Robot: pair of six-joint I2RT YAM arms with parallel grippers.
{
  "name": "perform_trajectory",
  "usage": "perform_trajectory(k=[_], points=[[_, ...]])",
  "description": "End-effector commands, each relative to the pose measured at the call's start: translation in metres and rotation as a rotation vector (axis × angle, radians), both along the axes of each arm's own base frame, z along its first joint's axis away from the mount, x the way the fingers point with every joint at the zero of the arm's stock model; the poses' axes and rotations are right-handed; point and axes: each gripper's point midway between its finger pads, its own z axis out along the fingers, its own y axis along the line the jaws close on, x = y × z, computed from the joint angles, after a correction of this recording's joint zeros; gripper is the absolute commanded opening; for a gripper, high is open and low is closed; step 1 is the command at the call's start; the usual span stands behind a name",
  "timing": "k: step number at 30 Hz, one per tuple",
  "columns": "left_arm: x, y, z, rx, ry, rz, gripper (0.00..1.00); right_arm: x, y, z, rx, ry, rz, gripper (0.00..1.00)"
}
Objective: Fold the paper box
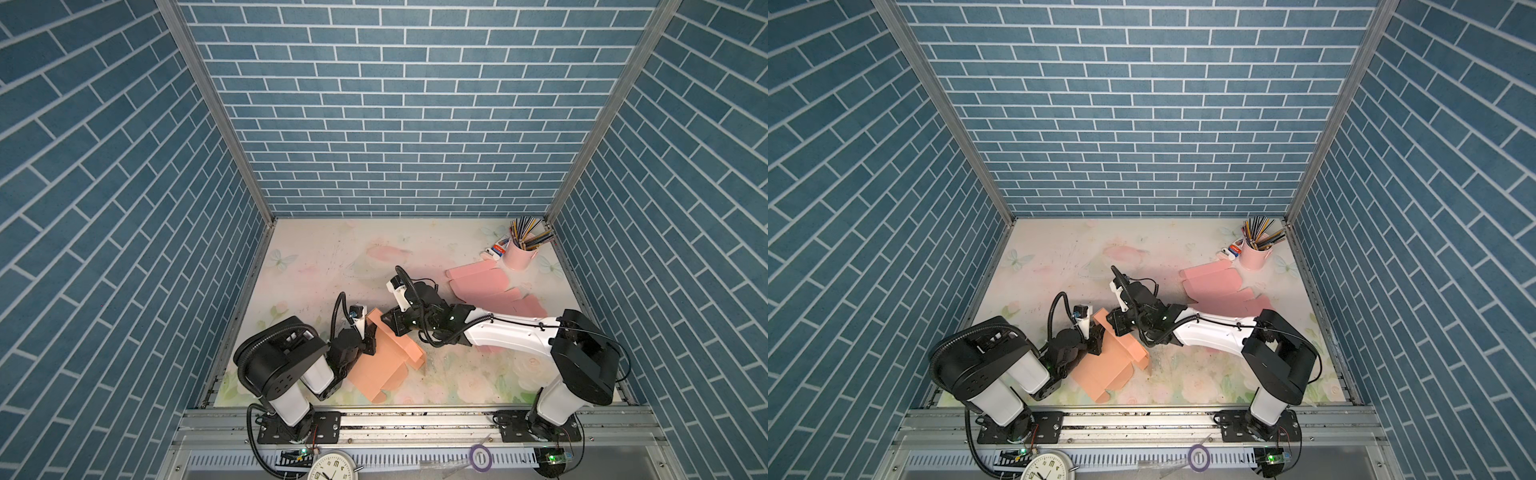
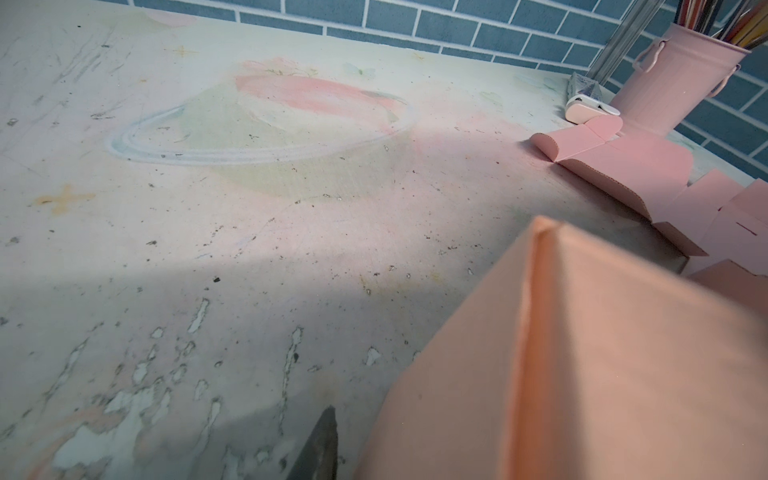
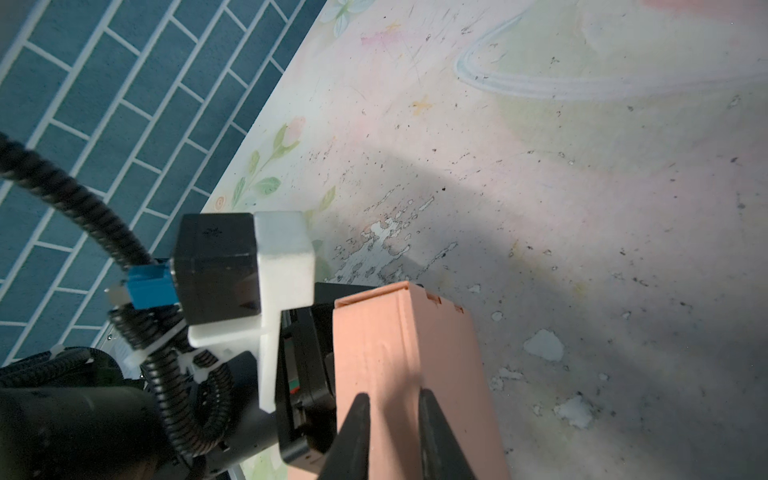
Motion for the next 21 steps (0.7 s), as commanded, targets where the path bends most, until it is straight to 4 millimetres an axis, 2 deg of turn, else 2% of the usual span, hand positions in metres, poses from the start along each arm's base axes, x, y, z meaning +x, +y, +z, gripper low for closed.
perform_trajectory(k=[1,8,14,21], points=[[0.002,-0.003,0.009,-0.029,-0.024,-0.001,0.34,-0.018,-0.030,-0.050,-0.195,0.114,-0.017,0.24],[0.005,-0.004,0.020,-0.044,-0.048,-0.006,0.33,-0.018,-0.030,-0.050,-0.201,0.116,-0.022,0.23],[0.006,-0.001,0.026,-0.031,-0.068,0.001,0.20,-0.019,-0.026,-0.051,-0.194,0.129,-0.017,0.23],[0.003,-0.002,0.025,-0.035,-0.066,-0.017,0.22,-0.018,-0.025,-0.049,-0.189,0.127,-0.015,0.23]])
